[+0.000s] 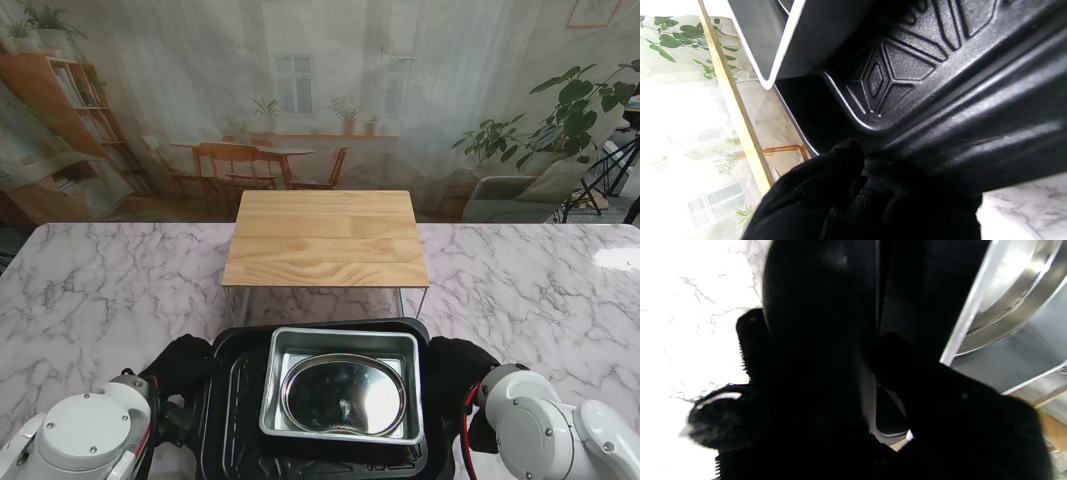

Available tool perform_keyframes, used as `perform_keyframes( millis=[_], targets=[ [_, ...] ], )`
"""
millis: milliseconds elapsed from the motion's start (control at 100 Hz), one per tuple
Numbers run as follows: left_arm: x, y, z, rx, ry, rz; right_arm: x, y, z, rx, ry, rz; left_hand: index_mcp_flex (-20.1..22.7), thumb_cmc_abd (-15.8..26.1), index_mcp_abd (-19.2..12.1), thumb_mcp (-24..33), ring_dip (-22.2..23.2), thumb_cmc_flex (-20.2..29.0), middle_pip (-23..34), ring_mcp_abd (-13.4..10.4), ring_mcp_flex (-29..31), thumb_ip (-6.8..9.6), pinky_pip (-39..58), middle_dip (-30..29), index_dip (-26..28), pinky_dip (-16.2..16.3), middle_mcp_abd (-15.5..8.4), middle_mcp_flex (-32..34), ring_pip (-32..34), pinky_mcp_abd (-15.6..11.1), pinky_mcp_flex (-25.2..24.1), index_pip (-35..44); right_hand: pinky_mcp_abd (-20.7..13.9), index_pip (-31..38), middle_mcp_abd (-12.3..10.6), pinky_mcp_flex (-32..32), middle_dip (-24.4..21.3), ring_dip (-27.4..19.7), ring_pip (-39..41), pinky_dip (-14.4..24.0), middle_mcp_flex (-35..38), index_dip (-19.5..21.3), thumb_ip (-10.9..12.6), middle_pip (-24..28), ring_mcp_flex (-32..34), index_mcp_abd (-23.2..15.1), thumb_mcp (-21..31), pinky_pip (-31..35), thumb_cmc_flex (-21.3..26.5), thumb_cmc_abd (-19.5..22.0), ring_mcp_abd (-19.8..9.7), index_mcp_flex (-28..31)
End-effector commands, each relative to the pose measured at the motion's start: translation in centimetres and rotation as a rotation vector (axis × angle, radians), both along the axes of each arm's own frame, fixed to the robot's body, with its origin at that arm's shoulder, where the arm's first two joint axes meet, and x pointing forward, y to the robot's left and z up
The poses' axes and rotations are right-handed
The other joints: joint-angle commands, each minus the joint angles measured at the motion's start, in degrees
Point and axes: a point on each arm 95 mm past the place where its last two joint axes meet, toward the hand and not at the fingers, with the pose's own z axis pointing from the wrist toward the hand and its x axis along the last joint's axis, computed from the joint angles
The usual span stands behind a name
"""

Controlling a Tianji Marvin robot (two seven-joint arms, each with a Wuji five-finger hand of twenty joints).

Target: Stack the baking trays onto the shelf

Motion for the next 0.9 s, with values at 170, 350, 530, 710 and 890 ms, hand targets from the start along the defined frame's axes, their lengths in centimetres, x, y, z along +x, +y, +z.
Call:
perform_keyframes(
  millis=[170,350,530,710,890],
  targets=[
    [-1.1,-3.9,4.5,-0.142,-0.079,-0.161,-1.9,3.5,2.7,0.096,-0.035,0.148,9.1,0.6,-25.4,2.4,1.1,3.4,4.0,-8.1,5.6,-0.02,1.0,2.4,0.5,-0.7,-13.8,5.5,3.9,-13.9,5.0,6.7,-14.0,1.1,-7.8,3.7,-0.1,2.9,17.7,1.1,2.9,-1.0,3.0,2.1,3.3,-26.6,14.0,3.8,10.3,1.3,-11.2,7.3],
    [-0.9,-4.0,5.4,-0.138,-0.095,-0.198,-1.5,3.5,3.4,0.091,-0.047,0.174,9.3,0.6,-25.4,2.3,1.1,3.4,3.9,-8.1,5.8,0.07,0.9,2.3,0.4,-0.9,-13.9,5.7,3.8,-14.1,5.3,6.7,-14.0,1.0,-7.8,3.7,-0.1,2.9,17.7,1.1,3.0,-1.1,3.0,2.0,3.3,-26.6,14.1,3.8,10.4,1.3,-11.2,7.5],
    [-0.3,-4.2,6.6,-0.140,-0.143,-0.236,-1.0,3.6,4.3,0.097,-0.068,0.204,9.5,0.6,-25.5,2.3,1.1,3.4,4.0,-8.3,6.0,0.08,1.0,2.3,0.4,-1.0,-14.0,5.8,3.8,-14.1,5.4,6.8,-14.0,0.9,-7.8,3.7,-0.1,2.9,17.7,1.2,3.1,-1.2,2.9,2.0,3.4,-26.6,14.2,3.8,10.4,1.3,-11.2,7.7],
    [0.2,-4.1,7.8,-0.141,-0.196,-0.270,-0.7,3.6,5.0,0.105,-0.092,0.228,9.6,0.6,-25.4,2.2,1.1,3.4,4.0,-8.3,6.0,0.09,1.1,2.3,0.4,-1.1,-13.9,5.8,3.9,-14.0,5.4,6.7,-14.1,0.8,-7.8,3.7,0.0,3.0,17.8,1.2,3.1,-1.3,2.9,2.0,3.4,-26.5,14.3,3.8,10.4,1.2,-11.2,7.7],
    [0.3,-4.3,8.2,-0.138,-0.217,-0.286,-0.4,3.5,5.8,0.110,-0.119,0.249,9.7,0.6,-25.5,2.2,1.1,3.4,4.0,-8.2,6.1,0.14,1.1,2.3,0.4,-1.2,-14.0,5.9,3.9,-14.2,5.6,6.8,-14.1,0.7,-7.8,3.7,0.0,3.0,17.9,1.2,3.2,-1.3,2.9,2.0,3.4,-26.5,14.3,3.8,10.4,1.1,-11.3,7.8]
  ],
)
